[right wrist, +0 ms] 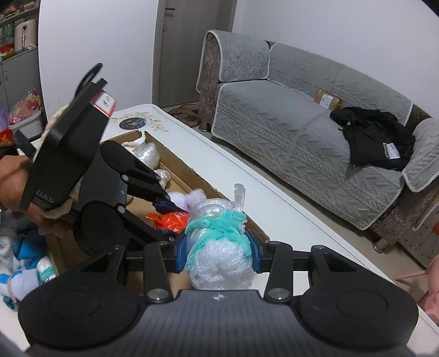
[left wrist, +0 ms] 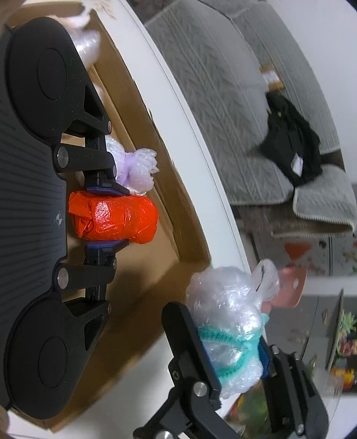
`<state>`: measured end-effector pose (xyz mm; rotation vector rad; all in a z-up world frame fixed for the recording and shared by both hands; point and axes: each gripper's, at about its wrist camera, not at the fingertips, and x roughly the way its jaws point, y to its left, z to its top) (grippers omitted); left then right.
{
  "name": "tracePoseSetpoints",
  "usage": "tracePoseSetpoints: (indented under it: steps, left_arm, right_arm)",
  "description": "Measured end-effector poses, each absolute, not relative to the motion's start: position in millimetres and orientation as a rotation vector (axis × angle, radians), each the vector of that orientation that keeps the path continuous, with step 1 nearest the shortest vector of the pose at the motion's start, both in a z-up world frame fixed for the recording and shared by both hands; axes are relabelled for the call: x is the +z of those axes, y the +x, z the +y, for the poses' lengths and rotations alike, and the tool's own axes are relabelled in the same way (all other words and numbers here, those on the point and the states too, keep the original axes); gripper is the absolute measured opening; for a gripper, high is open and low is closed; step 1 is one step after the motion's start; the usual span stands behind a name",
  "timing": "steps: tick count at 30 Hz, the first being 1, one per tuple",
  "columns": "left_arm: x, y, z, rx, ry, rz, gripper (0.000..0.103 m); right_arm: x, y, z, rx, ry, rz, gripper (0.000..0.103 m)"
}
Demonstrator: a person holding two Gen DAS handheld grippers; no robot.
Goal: Organize objects
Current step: 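Carry both bundles into the box and lower them beside the others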
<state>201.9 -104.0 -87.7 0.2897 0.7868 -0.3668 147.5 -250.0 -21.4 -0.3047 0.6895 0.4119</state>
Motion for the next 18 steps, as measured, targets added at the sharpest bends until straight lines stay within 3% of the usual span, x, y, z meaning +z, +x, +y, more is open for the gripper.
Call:
tracePoseSetpoints:
  steps: [18]
  left_arm:
    - [-87.9, 220.2, -82.1, -0.308, 0.231, 0.781, 0.037]
  right_arm:
    - [-59.9, 190.5, -236.2, 0.455, -0.376, 0.812, 0.039]
